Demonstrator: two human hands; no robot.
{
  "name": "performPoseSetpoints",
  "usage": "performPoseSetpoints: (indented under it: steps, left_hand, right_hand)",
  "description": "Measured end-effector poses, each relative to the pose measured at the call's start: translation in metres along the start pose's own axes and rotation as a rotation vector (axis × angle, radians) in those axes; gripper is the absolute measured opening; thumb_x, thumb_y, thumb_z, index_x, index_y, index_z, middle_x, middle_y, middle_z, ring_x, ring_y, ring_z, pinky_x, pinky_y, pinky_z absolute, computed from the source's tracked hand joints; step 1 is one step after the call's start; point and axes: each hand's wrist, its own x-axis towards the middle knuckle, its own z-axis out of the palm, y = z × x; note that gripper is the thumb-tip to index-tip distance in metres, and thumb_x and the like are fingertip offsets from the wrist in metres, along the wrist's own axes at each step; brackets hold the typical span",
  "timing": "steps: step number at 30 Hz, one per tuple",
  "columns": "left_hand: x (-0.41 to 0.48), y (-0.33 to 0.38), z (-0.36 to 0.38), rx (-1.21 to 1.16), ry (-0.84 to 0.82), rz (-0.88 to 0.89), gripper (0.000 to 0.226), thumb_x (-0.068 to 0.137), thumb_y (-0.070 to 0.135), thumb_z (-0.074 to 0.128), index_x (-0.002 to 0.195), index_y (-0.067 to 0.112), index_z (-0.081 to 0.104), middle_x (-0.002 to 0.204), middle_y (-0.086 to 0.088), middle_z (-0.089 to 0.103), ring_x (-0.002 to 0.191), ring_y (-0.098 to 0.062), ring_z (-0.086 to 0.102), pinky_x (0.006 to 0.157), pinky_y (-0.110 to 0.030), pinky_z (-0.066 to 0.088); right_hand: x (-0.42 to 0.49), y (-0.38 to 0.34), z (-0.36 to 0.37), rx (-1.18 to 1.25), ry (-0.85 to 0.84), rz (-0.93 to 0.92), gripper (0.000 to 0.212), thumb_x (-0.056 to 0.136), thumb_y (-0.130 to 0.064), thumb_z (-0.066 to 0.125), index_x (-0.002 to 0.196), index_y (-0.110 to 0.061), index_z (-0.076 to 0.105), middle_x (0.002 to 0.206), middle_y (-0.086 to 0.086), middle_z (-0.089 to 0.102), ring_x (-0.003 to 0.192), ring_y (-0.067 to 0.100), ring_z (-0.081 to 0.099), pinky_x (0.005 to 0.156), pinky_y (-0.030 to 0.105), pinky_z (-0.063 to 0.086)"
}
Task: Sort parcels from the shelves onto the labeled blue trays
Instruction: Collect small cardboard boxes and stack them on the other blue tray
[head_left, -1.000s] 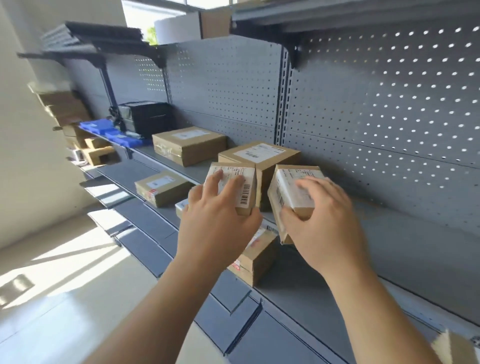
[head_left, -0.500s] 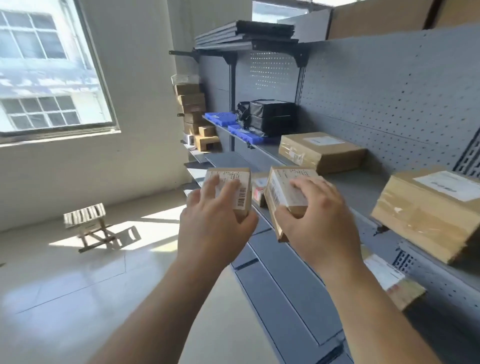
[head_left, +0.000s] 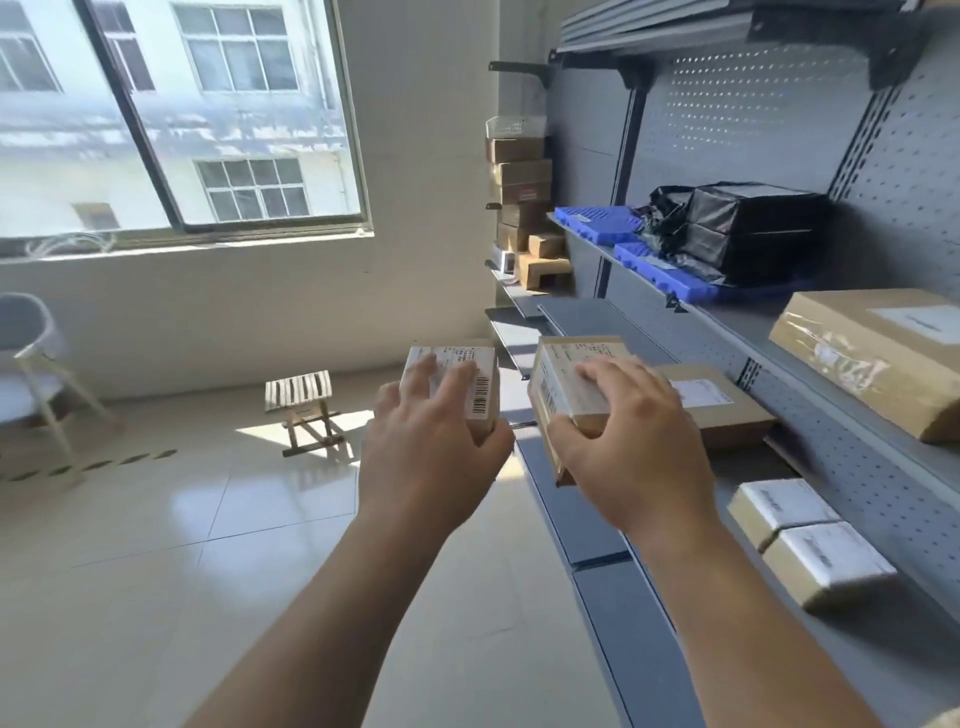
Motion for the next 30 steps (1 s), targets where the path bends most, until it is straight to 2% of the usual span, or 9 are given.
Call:
performPoseSetpoints:
  steps: [10,15,23,30]
  left_hand:
    - [0.169,0.014,0.047,0.09,0.087,-0.14,0.069,0.089,0.064,0.051,0.152,0.04,0.036,0.165,0.001,0.026,0.142,-0.035,0.031,0.116,-0.044,0.03]
    - [0.238,0.011,0.068,0.112,0.096,-0.197,0.068,0.088,0.063,0.051,0.15,0.04,0.037,0.164,0.003,0.026,0.14,-0.033,0.032,0.111,-0.045,0.034]
    - [0.357,-0.032,0.111,0.078,0.097,-0.239,0.068,0.087,0.064,0.051,0.15,0.042,0.036,0.164,0.005,0.025,0.143,-0.033,0.03,0.111,-0.046,0.035]
    - [0.504,-0.091,0.14,0.049,0.067,-0.177,0.069,0.087,0.067,0.049,0.15,0.043,0.035,0.164,0.005,0.025,0.143,-0.034,0.03,0.111,-0.047,0.036]
  right_hand:
    - [0.186,0.043,0.075,0.1,-0.071,-0.134,0.054,0.086,-0.041,0.063,0.137,-0.023,0.058,0.142,-0.005,0.056,0.137,0.015,0.039,0.107,0.038,0.039]
    - [0.26,0.052,0.117,0.15,-0.108,-0.173,0.053,0.085,-0.044,0.059,0.135,-0.026,0.058,0.139,-0.006,0.057,0.135,0.016,0.042,0.104,0.043,0.042]
    - [0.371,0.051,0.2,0.119,-0.156,-0.213,0.054,0.086,-0.042,0.061,0.136,-0.025,0.057,0.141,-0.007,0.055,0.136,0.015,0.041,0.106,0.041,0.04]
    - [0.488,0.032,0.282,0.063,-0.126,-0.176,0.056,0.086,-0.045,0.06,0.138,-0.026,0.055,0.145,-0.008,0.053,0.141,0.014,0.036,0.11,0.043,0.04]
